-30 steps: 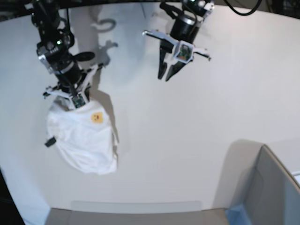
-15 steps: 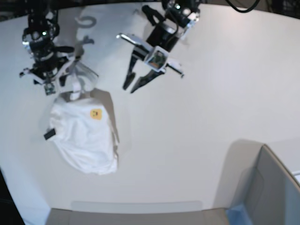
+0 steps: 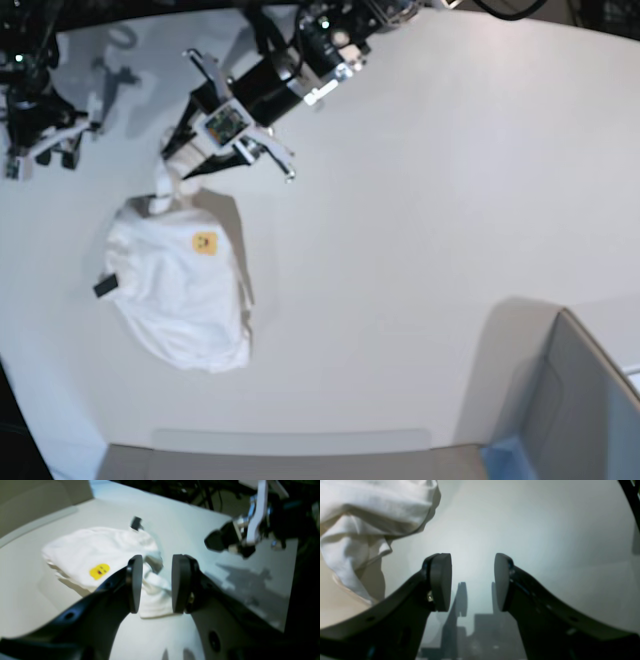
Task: Layout the t-shirt on the table in an organized manner, then fold the t-shirt properly
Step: 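Move the left gripper to the shirt and pinch fabric near the right gripper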
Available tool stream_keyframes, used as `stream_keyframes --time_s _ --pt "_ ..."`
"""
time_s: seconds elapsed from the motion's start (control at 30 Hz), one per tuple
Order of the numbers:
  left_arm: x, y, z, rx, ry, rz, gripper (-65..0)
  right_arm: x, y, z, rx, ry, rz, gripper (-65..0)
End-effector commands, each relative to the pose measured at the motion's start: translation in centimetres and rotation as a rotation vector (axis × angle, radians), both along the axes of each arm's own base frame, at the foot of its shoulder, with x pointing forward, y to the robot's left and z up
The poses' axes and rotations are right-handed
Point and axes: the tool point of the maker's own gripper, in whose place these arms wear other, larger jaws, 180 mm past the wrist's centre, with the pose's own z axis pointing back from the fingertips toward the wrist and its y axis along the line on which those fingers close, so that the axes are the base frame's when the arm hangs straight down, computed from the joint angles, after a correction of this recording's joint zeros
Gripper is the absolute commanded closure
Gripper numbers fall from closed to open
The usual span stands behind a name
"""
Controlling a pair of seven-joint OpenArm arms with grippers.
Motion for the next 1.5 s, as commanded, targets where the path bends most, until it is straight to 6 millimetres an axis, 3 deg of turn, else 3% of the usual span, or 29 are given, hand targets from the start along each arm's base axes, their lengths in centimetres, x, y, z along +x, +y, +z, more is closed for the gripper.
stream_keyframes --time_s 0.0,0.1,0.23,0.5,0.7,0.77,0.93,1.0,1.07,1.23,1.37,1.47 --pt "0.1 -0.8 1.2 -0.037 -0.027 -0.008 -23.5 0.1 -0.9 0.8 -0.030 -0.023 -0.009 -27.7" --pt "0.0 -1.8 -0.1 0.002 -0.025 -0.038 -30.3 -0.3 -1.5 0.3 -0.029 -0.009 -0.026 -27.7" --pt "0.8 -2.1 -2.5 0.065 -0.011 -0.015 -33.3 -0.5 -1.5 -0.2 -0.021 0.003 -0.032 -27.7" --pt "4.5 0.5 -2.6 0.049 -0.006 0.264 -41.7 -1.4 -0.8 -1.3 0.012 0.025 -0.050 -27.7" --pt "4.5 0.7 -3.3 0.031 0.070 0.278 -41.7 -1.0 -0.5 -1.0 0.021 0.005 -0.047 -27.7" --pt "4.4 0.7 -3.5 0.023 0.089 0.275 -40.7 0.3 0.4 -0.8 0.034 -0.017 -0.021 -27.7" --pt "3.9 1.4 -4.4 0.041 0.109 0.279 -38.5 2.4 5.5 -1.2 0.090 -0.029 0.114 -27.7" --pt "3.7 1.4 -4.1 0.031 0.111 0.279 -38.4 2.9 6.3 -0.8 0.095 -0.044 0.132 -27.7" --pt "3.7 1.3 -3.0 0.005 0.100 0.275 -38.4 3.2 6.3 -0.7 0.107 -0.058 0.106 -27.7" --pt "3.4 1.0 -2.4 -0.005 0.099 0.258 -38.4 2.5 1.6 0.4 0.026 -0.093 -0.062 -27.7" --pt "3.4 1.3 -3.1 0.023 0.126 0.262 -38.4 3.1 2.7 0.5 0.032 -0.096 0.028 -27.7" --pt "3.3 1.3 -3.1 0.020 0.129 0.265 -38.4 5.2 3.7 -0.5 0.082 -0.098 0.051 -27.7"
